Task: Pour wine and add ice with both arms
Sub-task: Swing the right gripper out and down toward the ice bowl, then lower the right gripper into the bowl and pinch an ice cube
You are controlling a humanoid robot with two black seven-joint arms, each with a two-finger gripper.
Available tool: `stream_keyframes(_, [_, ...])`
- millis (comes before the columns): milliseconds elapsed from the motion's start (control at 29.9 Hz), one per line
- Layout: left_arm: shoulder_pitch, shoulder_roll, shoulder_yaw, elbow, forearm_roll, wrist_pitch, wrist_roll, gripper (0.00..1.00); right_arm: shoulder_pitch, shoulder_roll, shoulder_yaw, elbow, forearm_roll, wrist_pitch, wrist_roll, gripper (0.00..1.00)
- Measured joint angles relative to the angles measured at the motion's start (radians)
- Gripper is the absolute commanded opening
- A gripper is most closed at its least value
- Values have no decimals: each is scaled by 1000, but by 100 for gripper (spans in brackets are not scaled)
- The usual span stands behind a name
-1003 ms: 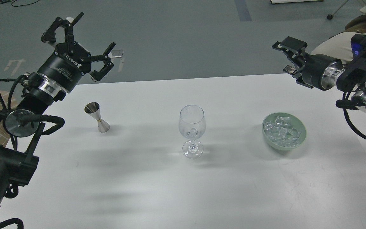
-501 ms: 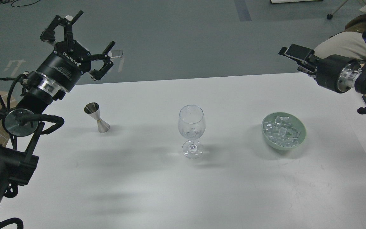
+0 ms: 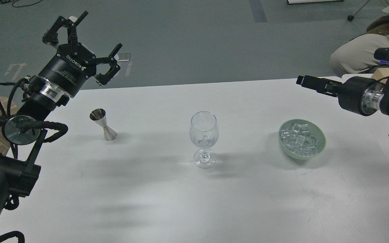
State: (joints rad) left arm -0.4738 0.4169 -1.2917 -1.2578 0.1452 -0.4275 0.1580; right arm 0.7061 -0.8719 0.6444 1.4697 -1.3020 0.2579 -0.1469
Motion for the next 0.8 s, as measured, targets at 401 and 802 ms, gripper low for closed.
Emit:
stream_keyframes(401, [0,0,-1,0,0,-1,0,98,1,-83,-14,38,-116,132,145,100])
stream_keyframes(802, [1,-2,-1,-1,0,0,0,98,-32,-83,-57,14,-289,175,164,99])
